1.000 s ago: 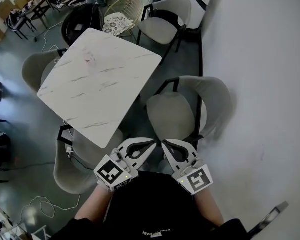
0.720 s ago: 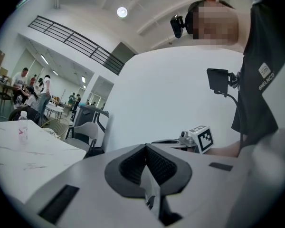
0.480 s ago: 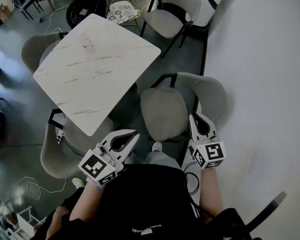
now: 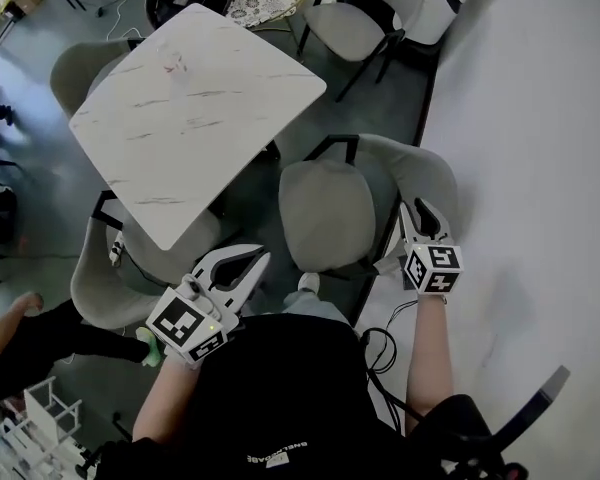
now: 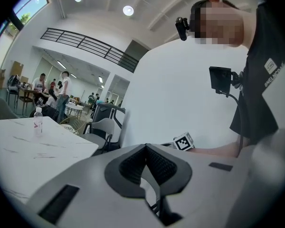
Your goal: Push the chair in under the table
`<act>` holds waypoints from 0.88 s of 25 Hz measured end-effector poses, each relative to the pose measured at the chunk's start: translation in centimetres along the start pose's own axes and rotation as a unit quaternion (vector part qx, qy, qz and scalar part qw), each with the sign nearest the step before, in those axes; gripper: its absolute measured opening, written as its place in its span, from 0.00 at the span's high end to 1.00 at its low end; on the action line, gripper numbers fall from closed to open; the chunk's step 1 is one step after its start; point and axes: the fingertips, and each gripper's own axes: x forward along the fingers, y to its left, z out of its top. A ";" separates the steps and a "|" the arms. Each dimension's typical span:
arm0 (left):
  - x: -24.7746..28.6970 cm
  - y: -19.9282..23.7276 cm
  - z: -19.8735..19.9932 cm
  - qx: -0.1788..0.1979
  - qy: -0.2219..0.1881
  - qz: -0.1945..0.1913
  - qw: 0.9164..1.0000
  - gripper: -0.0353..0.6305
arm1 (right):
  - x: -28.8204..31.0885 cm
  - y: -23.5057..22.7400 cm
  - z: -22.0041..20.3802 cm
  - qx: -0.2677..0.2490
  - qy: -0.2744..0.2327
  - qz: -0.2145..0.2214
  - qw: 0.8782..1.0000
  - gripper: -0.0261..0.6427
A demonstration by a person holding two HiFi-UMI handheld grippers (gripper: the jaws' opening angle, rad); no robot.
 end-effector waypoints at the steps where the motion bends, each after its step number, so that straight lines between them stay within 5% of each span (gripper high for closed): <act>1: 0.2 -0.1 -0.2 -0.002 0.002 0.005 1.000 0.94 | 0.5 -1.2 -0.8 0.002 0.010 -0.006 1.000 0.78; 10: 2.4 -1.3 -2.2 -0.010 0.023 0.039 0.999 0.94 | 5.3 -11.2 -8.7 -0.010 0.117 -0.067 0.991 0.60; 22: 4.0 -1.7 -3.4 -0.019 0.040 0.061 0.997 0.94 | 7.9 -21.8 -14.9 -0.038 0.206 -0.161 0.964 0.53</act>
